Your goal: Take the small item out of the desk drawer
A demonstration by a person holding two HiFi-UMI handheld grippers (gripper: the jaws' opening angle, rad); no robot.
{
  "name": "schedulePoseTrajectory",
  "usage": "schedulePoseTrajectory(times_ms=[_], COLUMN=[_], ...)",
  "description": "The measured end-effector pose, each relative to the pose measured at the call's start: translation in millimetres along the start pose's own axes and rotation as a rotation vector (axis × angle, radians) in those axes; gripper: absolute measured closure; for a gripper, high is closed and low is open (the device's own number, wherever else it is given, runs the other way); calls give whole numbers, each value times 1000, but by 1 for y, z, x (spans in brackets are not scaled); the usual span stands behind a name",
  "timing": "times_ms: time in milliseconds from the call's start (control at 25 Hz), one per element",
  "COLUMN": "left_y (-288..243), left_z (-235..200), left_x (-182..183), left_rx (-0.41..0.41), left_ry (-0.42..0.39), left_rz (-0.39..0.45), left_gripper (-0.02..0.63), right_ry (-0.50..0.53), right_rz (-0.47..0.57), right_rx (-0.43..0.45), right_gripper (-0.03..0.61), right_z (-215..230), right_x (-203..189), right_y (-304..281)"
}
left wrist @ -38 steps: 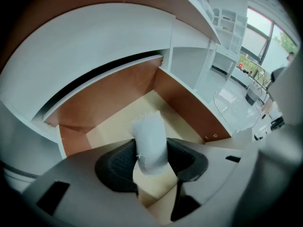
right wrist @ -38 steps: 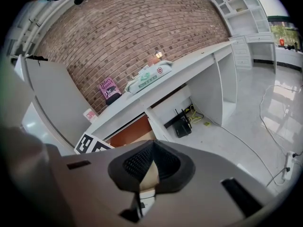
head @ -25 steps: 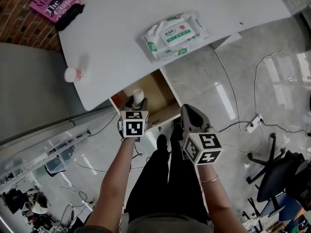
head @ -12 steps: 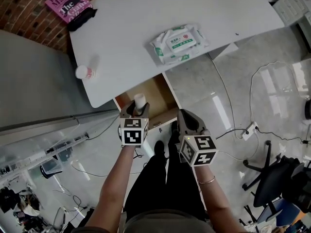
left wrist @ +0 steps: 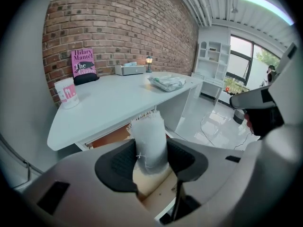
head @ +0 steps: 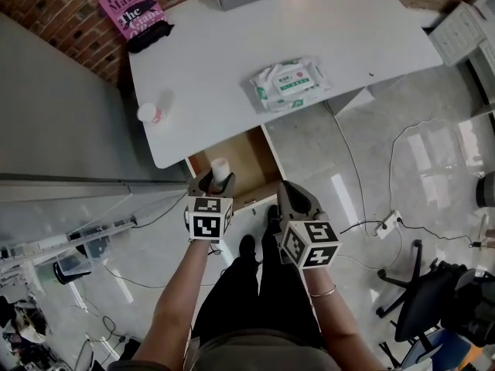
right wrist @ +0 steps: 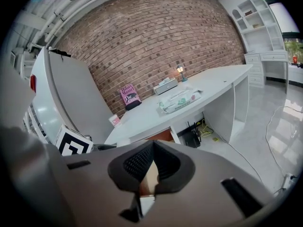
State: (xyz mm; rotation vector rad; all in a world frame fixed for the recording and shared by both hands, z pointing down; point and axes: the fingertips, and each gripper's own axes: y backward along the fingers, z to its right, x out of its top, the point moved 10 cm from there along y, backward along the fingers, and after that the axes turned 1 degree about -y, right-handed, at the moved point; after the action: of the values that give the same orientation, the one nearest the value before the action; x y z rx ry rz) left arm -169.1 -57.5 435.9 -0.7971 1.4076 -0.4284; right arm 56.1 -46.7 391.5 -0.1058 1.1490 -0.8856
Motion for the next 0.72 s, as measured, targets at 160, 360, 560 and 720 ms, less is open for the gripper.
schedulePoseTrajectory(times_ms=[160, 360, 560, 720], left_y=[16, 38, 61, 79], left_z=[0, 2, 3, -2], left_x=[6, 15, 22, 26], left_rx=[-1, -6, -9, -2], left_ry=[4, 16, 33, 39], left_rz=[33, 91, 148, 182], left_gripper=[411, 411, 411, 411], right_ry=[18, 35, 62, 83], right_rz=[8, 26, 45, 59], right_rx=[7, 12, 11, 7], right_gripper=[574, 574, 574, 574], right_z=[-8, -18, -26, -32], right_x=[3, 8, 17, 22], right_y=[6, 12, 18, 25])
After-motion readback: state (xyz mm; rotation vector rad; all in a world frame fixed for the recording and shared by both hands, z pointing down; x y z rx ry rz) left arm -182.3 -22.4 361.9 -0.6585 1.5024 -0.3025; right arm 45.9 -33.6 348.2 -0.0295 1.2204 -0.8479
